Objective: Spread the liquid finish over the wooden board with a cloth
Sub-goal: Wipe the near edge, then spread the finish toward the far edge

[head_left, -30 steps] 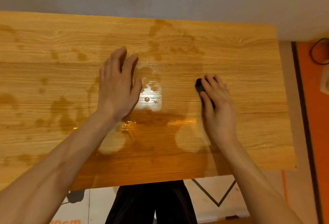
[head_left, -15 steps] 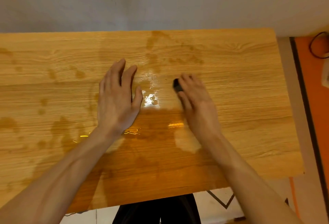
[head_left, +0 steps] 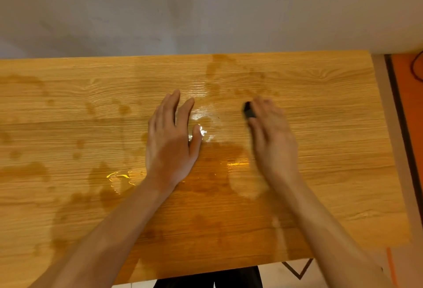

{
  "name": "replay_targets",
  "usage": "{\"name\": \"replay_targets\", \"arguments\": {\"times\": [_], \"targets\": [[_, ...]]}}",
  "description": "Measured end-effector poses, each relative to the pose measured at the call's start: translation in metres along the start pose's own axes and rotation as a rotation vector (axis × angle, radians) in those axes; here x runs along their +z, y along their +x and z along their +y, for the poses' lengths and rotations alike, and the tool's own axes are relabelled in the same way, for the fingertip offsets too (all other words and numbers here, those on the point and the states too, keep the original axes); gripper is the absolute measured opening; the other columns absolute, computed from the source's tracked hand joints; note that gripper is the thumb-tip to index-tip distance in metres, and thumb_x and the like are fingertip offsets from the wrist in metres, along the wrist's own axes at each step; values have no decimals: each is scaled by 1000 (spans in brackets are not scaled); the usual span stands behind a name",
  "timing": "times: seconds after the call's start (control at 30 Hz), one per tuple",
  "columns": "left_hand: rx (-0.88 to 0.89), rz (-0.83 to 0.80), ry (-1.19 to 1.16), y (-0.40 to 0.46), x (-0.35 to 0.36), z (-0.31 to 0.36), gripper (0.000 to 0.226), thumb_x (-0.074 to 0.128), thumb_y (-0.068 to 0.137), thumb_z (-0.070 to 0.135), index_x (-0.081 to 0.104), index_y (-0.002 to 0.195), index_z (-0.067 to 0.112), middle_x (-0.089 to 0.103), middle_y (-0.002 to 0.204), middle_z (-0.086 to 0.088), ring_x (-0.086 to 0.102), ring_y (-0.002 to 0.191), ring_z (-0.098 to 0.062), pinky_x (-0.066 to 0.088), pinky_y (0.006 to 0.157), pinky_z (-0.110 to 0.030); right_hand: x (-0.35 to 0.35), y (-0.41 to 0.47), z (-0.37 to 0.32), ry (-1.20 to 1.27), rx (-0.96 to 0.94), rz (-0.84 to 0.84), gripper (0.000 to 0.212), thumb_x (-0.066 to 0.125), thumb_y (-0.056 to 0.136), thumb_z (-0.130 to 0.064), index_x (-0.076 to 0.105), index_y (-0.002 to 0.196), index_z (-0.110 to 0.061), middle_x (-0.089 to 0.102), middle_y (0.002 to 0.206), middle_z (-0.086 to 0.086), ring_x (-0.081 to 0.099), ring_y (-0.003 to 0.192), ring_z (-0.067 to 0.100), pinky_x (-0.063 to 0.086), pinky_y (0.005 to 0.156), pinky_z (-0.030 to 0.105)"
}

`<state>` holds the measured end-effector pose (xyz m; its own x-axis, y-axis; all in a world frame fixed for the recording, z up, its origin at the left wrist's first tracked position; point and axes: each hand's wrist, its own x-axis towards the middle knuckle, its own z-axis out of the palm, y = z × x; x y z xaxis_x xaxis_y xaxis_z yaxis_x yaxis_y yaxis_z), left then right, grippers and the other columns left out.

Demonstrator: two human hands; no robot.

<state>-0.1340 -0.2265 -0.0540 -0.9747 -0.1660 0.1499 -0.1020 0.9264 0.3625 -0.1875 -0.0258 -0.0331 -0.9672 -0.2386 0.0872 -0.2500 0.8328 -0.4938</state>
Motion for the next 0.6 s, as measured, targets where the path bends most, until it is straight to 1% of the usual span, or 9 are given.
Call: {"name": "replay_targets", "arguments": {"times": [0.1, 0.17, 0.2, 0.3, 0.37, 0.43, 0.5, 0.53, 0.6], "targets": [[14, 36, 22, 0, 1, -1, 47, 46, 102, 28, 52, 145, 8, 45, 154, -18, 42, 144, -36, 36, 114, -48, -38, 1, 47, -4, 256, 99, 39, 43, 104, -19, 49, 139, -5, 45, 147, 8, 34, 142, 19, 24, 119, 42], [5, 35, 34, 1, 1, -1, 48, 45, 102, 29, 52, 145, 9, 45, 154, -18, 42, 144, -36, 36, 114, -49, -37, 7, 47, -31, 390, 181, 41, 41, 104, -21, 46, 141, -4, 42, 149, 9, 32, 143, 20, 24, 119, 42], [2, 31, 39, 1, 1, -1, 48, 44, 101, 29, 52, 145, 10, 45, 155, -17, 42, 144, -36, 36, 114, -49, -29, 11, 37, -38, 402, 205, 41, 40, 104, -21, 46, 141, -4, 42, 150, 10, 32, 143, 22, 23, 119, 42], [-1, 15, 41, 1, 0, -1, 49, 46, 101, 29, 51, 146, 11, 43, 156, -17, 41, 145, -36, 35, 114, -48, 11, 22, -12, -12, 273, 172, 41, 41, 103, -18, 48, 140, -2, 43, 148, 12, 33, 142, 27, 19, 120, 39], [-3, 11, 38, 1, 0, -2, 49, 46, 101, 29, 50, 146, 11, 43, 156, -16, 40, 145, -35, 34, 114, -47, 33, 25, -44, -6, 145, 75, 41, 40, 104, -18, 44, 143, -6, 39, 151, 9, 27, 145, 24, 11, 122, 34], [-4, -3, 29, 1, -1, -3, 49, 45, 102, 30, 49, 147, 11, 42, 156, -16, 38, 146, -34, 33, 115, -46, 35, 26, -54, -4, 46, -9, 42, 37, 105, -22, 40, 145, -10, 35, 154, 4, 22, 147, 18, 8, 122, 32], [-12, -35, 9, 0, -1, -3, 50, 44, 102, 32, 48, 148, 12, 40, 158, -15, 35, 148, -33, 31, 116, -47, 19, 27, -33, 6, -37, -49, 42, 40, 105, -24, 41, 145, -12, 37, 153, 2, 25, 146, 17, 12, 122, 32], [-22, -52, 1, 0, -1, -2, 51, 44, 102, 34, 47, 148, 13, 38, 158, -14, 34, 149, -33, 31, 116, -47, 9, 27, -13, 11, -34, -28, 42, 42, 104, -23, 44, 144, -10, 40, 151, 3, 28, 145, 19, 17, 121, 32], [-47, -76, -12, -1, -1, -1, 52, 42, 102, 37, 46, 149, 14, 36, 160, -13, 31, 150, -32, 29, 118, -47, -17, 29, 34, -11, 65, 44, 41, 41, 103, -22, 47, 141, -7, 44, 149, 7, 33, 143, 23, 23, 119, 37]]}}
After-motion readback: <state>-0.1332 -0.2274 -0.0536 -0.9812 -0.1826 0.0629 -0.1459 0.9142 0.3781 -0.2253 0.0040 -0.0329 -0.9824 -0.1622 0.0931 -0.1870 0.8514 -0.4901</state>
